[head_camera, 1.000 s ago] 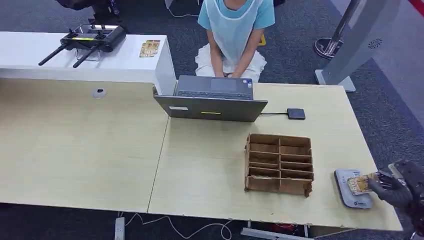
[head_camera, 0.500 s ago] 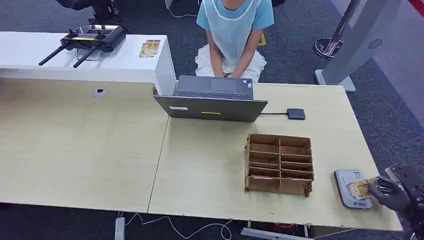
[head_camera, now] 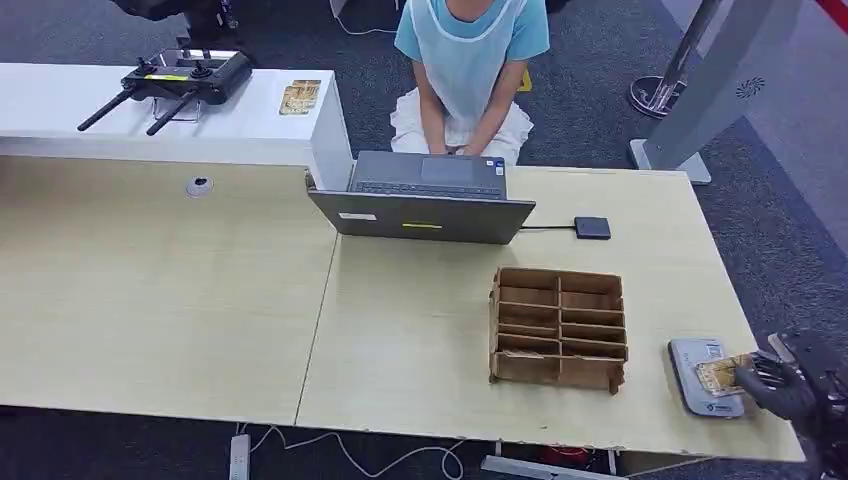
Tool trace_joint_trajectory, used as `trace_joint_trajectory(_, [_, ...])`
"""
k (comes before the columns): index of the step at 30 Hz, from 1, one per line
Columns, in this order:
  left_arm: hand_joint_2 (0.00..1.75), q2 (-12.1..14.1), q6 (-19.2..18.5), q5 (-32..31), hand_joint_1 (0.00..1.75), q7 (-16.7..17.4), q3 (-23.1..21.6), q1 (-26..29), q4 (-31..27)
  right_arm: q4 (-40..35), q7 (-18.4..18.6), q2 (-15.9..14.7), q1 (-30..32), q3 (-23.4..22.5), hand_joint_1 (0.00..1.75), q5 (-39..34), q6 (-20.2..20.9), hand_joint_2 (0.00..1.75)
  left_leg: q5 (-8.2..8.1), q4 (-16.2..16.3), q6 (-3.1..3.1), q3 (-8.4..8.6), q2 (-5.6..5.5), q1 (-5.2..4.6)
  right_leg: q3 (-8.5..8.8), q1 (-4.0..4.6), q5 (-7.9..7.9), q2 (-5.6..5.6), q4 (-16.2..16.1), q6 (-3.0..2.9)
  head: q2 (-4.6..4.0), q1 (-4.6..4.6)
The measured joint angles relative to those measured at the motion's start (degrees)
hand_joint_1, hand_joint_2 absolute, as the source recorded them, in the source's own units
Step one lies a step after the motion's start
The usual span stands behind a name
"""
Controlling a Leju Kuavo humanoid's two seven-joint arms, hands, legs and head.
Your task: Pass the card to the sensor for recognition and then transmit it.
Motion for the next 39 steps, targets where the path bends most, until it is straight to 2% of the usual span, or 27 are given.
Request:
trace_joint_trajectory(11, [0.0,0.0,0.1,0.0,0.0,0.0,0.0,0.0,0.0,-0.9,0.1,-0.3,-0.5,-0.4,1.75,-0.7,1.1,1.75,0.0,0.0,0.0,0.01,0.0,-0.01,0.0,-0.01,0.0,0.0,0.0,0.0,0.0,-0.02])
trace_joint_trajectory(29, [0.0,0.0,0.2,0.0,0.0,-0.3,0.0,0.0,0.0,-6.1,2.1,-3.2,-2.8,-1.6,1.75,-2.4,2.3,1.75,0.0,0.0,0.0,-0.02,0.0,-0.04,0.01,-0.05,0.0,0.0,0.0,0.0,0.02,0.0])
trace_joint_trajectory(35, [0.0,0.0,0.2,0.2,0.0,-0.5,0.0,0.0,0.0,-8.0,3.9,-4.2,-10.1,1.0,1.75,0.4,1.0,1.75,0.0,0.0,0.01,0.01,0.3,-0.08,0.01,-0.09,0.04,0.21,0.1,0.01,0.0,0.0])
trace_joint_trajectory(39, [0.0,-0.3,0.2,0.2,0.0,-0.9,0.0,-0.3,0.0,-9.0,4.3,-3.7,-18.7,6.2,1.75,7.4,-4.1,1.75,0.04,0.0,0.01,0.12,0.33,-0.08,0.07,-0.09,0.06,0.25,0.1,0.0,0.0,0.04])
